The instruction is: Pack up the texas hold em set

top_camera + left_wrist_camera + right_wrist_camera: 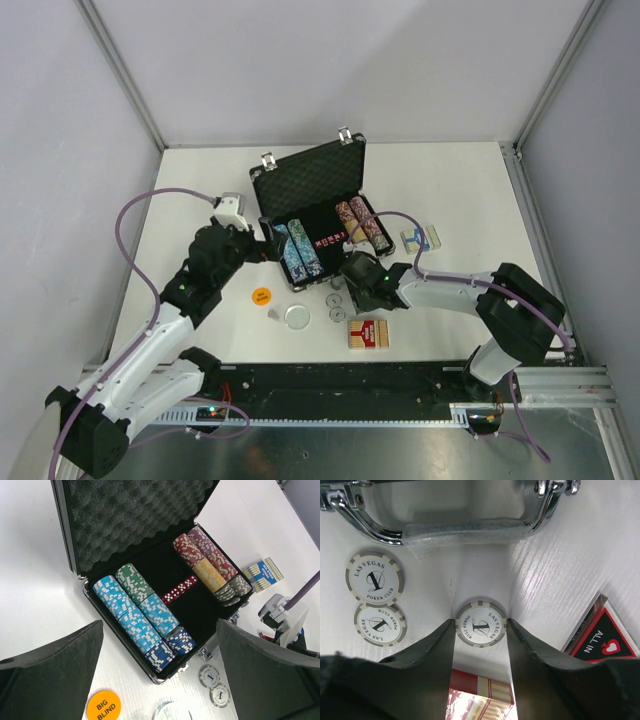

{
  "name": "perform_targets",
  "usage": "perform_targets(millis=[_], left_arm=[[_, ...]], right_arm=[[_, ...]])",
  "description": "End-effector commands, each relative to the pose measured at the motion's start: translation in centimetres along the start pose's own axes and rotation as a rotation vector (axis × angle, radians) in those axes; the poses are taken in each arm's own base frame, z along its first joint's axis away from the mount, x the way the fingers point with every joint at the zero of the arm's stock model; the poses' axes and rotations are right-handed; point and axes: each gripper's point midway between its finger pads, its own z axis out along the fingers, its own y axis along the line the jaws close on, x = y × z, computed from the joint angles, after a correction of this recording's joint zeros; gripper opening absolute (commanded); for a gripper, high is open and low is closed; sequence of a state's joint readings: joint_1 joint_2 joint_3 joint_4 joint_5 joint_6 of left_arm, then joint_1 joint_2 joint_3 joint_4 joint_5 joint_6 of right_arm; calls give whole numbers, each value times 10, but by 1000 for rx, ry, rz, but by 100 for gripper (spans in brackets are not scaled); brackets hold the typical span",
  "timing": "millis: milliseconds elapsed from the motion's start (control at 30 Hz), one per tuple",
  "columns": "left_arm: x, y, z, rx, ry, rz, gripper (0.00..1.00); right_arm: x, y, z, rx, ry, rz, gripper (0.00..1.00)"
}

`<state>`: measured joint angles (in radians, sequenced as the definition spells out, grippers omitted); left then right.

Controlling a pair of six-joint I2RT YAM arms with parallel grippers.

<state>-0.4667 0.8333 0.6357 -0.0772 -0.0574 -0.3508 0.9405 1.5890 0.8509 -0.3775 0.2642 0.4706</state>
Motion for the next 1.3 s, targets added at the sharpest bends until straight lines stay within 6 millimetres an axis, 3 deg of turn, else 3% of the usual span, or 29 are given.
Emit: perform_targets(millis=[0, 300, 733, 1067, 1267], left_arm=[[-4, 0, 1, -13, -11, -8, 100], [-5, 2, 0, -20, -14, 3, 100], [-29, 13, -17, -94, -119, -37, 100], [-39, 43, -39, -249, -204, -81, 100], [-33, 48, -39, -268, -191, -86, 100]], right_arm=[[7, 1, 7, -9, 47, 13, 45], [-2, 3, -1, -22, 17, 11, 34], [-70, 49, -27, -98, -135, -91, 35], [-59, 83, -18, -148, -90, -168, 38], [-51, 84, -12, -133, -67, -177, 38]])
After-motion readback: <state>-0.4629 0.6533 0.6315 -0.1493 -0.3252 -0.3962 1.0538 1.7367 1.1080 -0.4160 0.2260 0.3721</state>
